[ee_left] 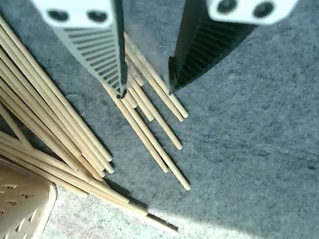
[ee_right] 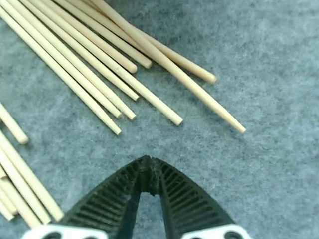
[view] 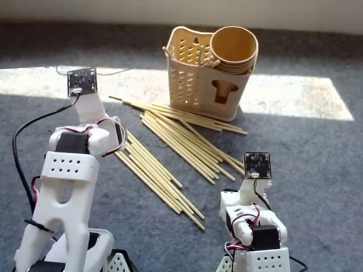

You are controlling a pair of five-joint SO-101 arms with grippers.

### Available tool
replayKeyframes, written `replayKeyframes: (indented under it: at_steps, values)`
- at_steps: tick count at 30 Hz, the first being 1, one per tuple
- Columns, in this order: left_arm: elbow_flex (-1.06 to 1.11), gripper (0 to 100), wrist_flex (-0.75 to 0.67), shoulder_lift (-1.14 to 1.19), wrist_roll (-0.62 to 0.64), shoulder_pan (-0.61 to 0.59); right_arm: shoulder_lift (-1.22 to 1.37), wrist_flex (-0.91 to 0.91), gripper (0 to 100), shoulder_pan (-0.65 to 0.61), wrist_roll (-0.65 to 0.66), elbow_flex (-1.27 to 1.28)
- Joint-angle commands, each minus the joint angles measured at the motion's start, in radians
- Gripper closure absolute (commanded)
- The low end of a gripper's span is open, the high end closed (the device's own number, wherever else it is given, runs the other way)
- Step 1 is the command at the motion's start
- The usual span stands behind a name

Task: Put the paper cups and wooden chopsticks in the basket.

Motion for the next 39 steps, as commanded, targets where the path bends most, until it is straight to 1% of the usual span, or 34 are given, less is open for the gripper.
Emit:
replayKeyframes:
  at_steps: [1,5,8,12,19,28,32,39]
  values:
    - [0.041,86,0.002,-0.028,0.017,-0.016,-0.004,0.01,99.4,0.008,-0.003,0.15]
    - [0.065,86,0.002,-0.018,0.017,-0.016,-0.004,0.01,99.4,0.008,-0.003,0.15]
    - [0.048,86,-0.002,0.058,0.017,-0.016,-0.004,0.01,99.4,0.008,-0.003,0.15]
    - [-0.027,86,0.002,0.223,0.017,-0.021,-0.004,0.01,99.4,0.008,-0.003,0.15]
    - [-0.156,86,0.005,0.455,0.017,-0.09,-0.004,0.01,99.4,0.008,-0.003,0.15]
    - [-0.237,86,-0.002,0.59,0.018,-0.087,-0.004,0.01,99.4,0.008,-0.003,0.15]
    - [-0.265,86,-0.002,0.662,0.064,-0.088,-0.004,0.01,99.4,0.008,-0.003,0.15]
    - [-0.351,86,0.005,0.817,0.061,-0.094,-0.004,0.01,99.4,0.008,-0.003,0.15]
